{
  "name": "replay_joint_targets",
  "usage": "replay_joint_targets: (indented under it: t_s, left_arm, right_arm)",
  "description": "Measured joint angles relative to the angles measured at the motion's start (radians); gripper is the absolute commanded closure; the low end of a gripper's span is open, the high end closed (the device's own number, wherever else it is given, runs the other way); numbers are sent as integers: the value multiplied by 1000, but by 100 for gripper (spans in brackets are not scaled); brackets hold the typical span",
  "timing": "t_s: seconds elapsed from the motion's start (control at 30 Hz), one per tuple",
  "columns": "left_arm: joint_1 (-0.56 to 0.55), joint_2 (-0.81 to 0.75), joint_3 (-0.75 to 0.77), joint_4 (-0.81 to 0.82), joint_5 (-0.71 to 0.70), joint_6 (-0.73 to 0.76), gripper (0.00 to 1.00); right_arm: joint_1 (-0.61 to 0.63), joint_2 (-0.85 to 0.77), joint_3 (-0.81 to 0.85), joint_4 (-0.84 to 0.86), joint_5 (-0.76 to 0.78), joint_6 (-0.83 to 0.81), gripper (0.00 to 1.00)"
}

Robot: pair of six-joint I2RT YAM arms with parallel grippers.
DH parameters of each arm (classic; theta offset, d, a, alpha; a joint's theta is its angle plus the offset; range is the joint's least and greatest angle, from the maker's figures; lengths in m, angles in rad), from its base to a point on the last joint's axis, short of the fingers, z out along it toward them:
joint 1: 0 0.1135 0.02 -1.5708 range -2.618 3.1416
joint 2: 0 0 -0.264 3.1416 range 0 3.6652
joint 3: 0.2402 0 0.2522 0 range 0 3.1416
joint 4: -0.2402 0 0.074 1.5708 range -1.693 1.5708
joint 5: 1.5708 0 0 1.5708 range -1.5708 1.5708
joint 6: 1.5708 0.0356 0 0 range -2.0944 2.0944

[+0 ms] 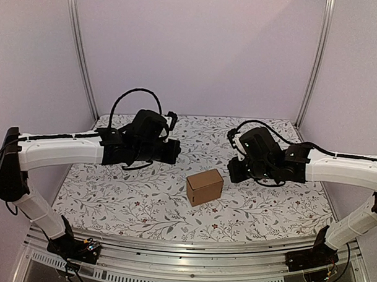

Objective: Fold the paper box

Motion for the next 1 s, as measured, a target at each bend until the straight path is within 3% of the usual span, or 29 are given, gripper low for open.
replay_joint_targets:
  t_s: [0.5, 1.0]
  left_arm:
    - [58, 313, 156, -64, 266, -26, 100]
    - [58, 318, 93, -39, 373, -55, 100]
  right_arm:
    - [0, 108, -112, 16, -112, 140, 100]
    - [0, 277, -29, 174, -266, 261, 100]
